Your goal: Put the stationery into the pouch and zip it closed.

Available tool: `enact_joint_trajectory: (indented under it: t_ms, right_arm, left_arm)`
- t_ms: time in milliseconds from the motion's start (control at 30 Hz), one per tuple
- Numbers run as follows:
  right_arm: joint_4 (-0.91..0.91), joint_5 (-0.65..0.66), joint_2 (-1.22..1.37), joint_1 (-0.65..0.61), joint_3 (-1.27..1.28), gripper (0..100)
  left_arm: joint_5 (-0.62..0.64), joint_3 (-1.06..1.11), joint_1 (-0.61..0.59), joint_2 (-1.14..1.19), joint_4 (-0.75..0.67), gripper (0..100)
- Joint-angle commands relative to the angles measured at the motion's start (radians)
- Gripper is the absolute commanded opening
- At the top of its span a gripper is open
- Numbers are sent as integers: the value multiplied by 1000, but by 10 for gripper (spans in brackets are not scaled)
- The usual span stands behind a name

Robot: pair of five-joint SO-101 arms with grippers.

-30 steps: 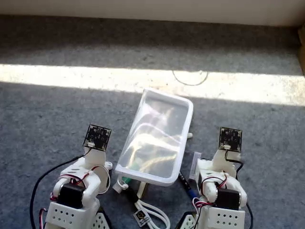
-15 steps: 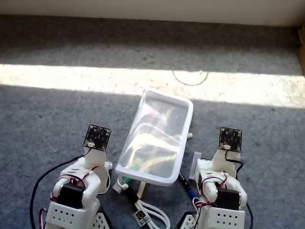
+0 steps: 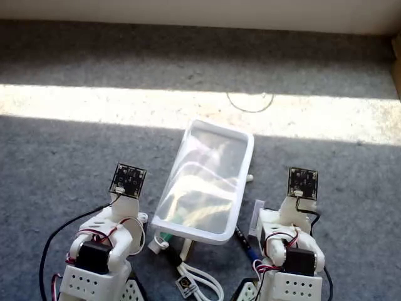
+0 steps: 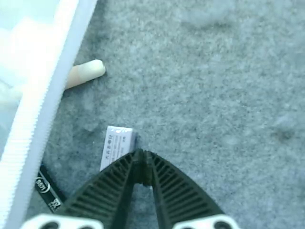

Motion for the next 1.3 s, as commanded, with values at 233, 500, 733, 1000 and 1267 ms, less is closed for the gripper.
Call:
enact_joint_trajectory:
  t_ms: [233,500,733,1000,1267]
  right_arm:
    - [4,-3,-10,8,130,5]
    - [4,-3,-10,8,130,5]
    - [4,-8,-10,7,130,5]
    - [4,-2,-10,7,131,5]
    - [4,-5,-10,8,-27,5]
  left_arm:
    - [8,24,-7,-5,5,7]
    - [8,24,-7,-5,5,7]
    - [8,24,-7,-5,5,7]
    - [8,24,-7,-5,5,7]
    - [8,24,-7,-5,5,7]
